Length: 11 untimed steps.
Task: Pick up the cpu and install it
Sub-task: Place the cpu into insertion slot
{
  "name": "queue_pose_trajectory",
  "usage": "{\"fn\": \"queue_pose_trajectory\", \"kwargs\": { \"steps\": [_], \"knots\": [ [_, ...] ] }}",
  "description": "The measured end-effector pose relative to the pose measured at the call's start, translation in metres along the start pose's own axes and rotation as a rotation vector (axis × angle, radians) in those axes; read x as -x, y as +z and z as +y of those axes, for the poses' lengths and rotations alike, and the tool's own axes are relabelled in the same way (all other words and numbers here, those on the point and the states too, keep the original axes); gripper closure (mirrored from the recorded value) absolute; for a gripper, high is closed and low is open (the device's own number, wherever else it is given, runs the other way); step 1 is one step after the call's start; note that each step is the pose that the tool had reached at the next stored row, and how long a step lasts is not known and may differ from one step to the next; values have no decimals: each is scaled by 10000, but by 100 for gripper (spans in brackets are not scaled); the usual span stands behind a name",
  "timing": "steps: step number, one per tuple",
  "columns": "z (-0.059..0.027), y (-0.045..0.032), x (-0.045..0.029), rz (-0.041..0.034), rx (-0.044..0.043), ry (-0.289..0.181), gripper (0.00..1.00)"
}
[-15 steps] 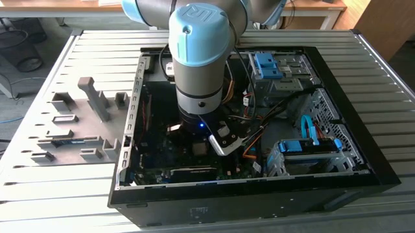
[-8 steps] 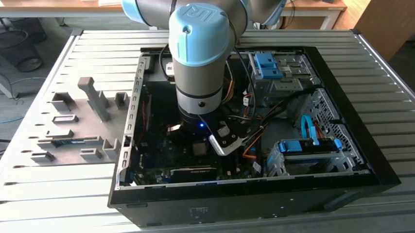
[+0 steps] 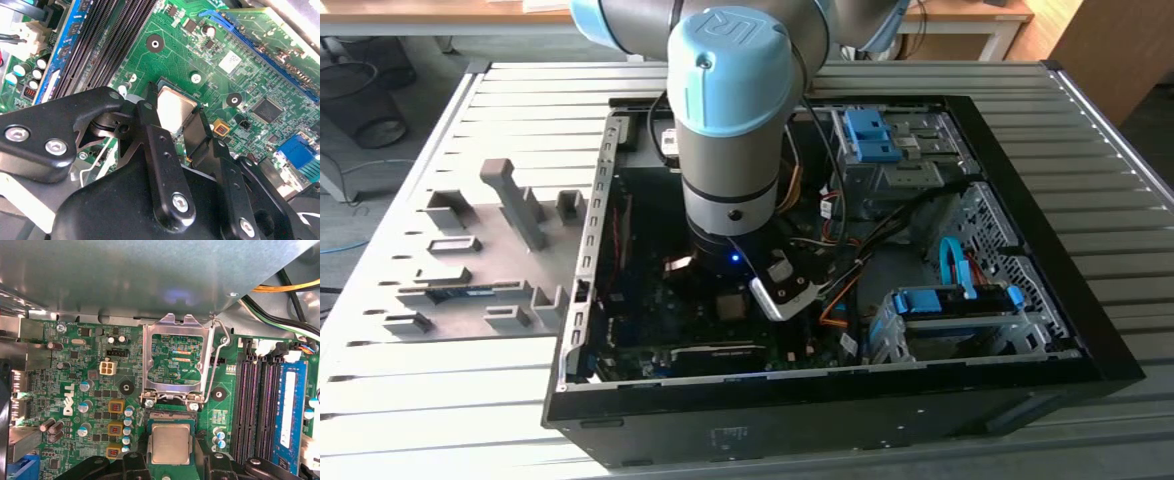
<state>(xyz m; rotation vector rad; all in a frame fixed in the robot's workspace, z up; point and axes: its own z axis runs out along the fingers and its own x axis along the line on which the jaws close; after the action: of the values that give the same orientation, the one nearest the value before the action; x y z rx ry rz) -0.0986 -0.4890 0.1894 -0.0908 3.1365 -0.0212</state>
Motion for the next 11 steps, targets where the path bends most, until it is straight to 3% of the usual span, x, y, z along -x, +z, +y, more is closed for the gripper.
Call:
{"fn": "queue_pose_trajectory", "kwargs": {
  "steps": [5, 11],
  "knots": [
    [-1, -89, 0, 0, 0, 1, 55],
    [-1, -70, 0, 5, -2, 149, 55]
  ]
}}
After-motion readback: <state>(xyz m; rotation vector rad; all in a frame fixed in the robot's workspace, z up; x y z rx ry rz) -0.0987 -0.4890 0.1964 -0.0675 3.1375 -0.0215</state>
